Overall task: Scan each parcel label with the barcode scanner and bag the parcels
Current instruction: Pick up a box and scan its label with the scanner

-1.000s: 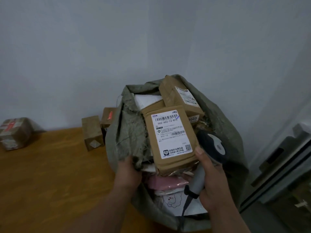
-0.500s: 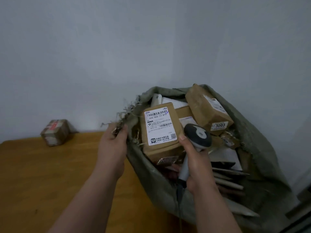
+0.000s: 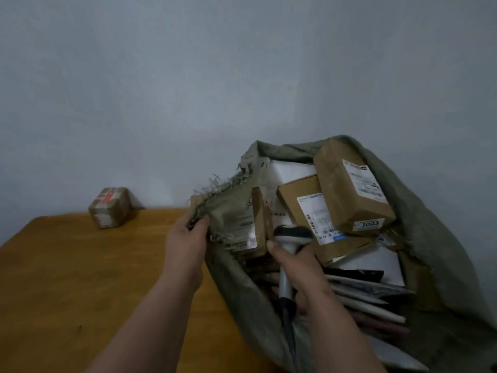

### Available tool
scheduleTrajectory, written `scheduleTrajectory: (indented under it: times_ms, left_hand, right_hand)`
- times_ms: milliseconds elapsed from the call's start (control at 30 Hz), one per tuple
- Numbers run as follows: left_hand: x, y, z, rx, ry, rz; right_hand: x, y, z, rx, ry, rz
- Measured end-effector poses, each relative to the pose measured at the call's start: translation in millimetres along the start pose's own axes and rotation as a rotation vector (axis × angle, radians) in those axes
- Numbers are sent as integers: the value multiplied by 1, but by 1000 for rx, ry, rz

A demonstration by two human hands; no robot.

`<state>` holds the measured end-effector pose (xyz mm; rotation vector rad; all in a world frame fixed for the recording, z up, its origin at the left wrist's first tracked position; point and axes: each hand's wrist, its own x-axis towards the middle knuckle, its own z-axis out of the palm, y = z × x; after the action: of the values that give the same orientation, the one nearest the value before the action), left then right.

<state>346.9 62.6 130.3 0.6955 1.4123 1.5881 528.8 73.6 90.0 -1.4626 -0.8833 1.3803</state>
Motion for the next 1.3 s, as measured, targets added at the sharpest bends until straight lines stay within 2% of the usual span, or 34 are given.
scheduleTrajectory:
  times_ms: [200, 267, 333, 400, 467, 533, 667, 800, 1067, 1167, 1300]
  left_hand:
    - [20, -40, -35, -76, 125, -160]
    - [26, -48, -48, -224, 156, -388]
    - [26, -53, -62, -356, 121, -629]
    - [22, -57, -74, -345, 17, -707]
    - [18, -55, -90, -260, -97, -673]
    - [20, -49, -110, -181, -130, -611]
    - [40, -38, -162, -123, -33, -537]
    - [59, -45, -218, -97, 67, -548]
    - [98, -61, -289, -67, 228, -576]
    - [126, -63, -293, -41, 225, -573]
    - [176, -67, -275, 12, 160, -562]
  right_hand:
    - [-23, -26, -10, 169, -4, -92]
    - [-35, -31, -3, 203, -63, -135]
    - [-49, -31, 11, 181, -142, -157]
    - [-65, -27, 31, 142, -199, -162]
    - [-79, -23, 54, 129, -255, -162]
    - [-91, -19, 79, 101, -284, -170]
    - [-107, -9, 131, 15, -322, -196]
    - [-107, 16, 191, -92, -334, -154]
    - [-49, 58, 289, -189, -228, 51]
    - [-4, 59, 310, -186, -173, 98]
    - [66, 59, 324, -173, -19, 53]
